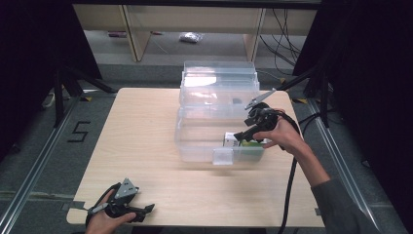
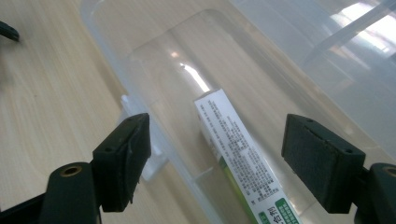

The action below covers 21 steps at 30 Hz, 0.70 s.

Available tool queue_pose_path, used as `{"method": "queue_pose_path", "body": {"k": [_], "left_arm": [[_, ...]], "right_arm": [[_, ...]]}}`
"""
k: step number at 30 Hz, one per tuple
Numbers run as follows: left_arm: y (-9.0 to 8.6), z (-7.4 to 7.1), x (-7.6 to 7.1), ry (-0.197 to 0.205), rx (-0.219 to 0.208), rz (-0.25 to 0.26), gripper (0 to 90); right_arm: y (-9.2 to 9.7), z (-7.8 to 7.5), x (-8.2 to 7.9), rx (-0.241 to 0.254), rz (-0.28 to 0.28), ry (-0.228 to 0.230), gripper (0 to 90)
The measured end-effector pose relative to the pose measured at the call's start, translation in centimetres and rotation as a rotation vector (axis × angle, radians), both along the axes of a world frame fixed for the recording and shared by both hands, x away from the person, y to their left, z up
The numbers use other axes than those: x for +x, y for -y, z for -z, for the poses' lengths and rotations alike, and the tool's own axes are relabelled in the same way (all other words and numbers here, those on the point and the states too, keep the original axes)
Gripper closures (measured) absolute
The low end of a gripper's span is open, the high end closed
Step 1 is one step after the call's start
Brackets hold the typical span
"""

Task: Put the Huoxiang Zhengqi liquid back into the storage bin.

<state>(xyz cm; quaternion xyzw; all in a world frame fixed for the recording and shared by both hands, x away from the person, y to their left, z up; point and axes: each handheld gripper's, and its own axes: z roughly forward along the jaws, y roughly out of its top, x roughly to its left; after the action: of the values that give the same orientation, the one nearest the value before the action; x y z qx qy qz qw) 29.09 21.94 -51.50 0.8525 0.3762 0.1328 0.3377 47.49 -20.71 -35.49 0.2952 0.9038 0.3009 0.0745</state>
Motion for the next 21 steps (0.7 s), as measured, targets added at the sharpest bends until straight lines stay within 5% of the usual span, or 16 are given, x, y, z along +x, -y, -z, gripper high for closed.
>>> {"method": "queue_pose_path", "body": {"k": [1, 7, 11, 15, 21], "left_arm": [[0.2, 0.1, -0.1, 0.004, -0.031, -0.022, 15.3], [0.2, 0.1, -0.1, 0.004, -0.031, -0.018, 15.3], [-0.1, -0.1, 0.0, -0.002, 0.006, 0.008, 15.3], [0.2, 0.1, -0.1, 0.006, -0.031, -0.024, 15.3], [0.1, 0.0, 0.0, 0.002, -0.014, -0.005, 15.3]], "right_arm": [[0.0, 0.0, 0.0, -0.012, 0.0, 0.017, 24.1], [-0.3, 0.1, -0.8, -0.002, 0.011, 0.024, 23.0], [-0.5, 0.5, -1.4, 0.014, 0.016, 0.019, 23.1], [-0.6, 0.6, -1.9, 0.024, 0.011, 0.009, 23.1], [-0.8, 0.8, -2.8, 0.044, 0.0, 0.013, 23.1]]}}
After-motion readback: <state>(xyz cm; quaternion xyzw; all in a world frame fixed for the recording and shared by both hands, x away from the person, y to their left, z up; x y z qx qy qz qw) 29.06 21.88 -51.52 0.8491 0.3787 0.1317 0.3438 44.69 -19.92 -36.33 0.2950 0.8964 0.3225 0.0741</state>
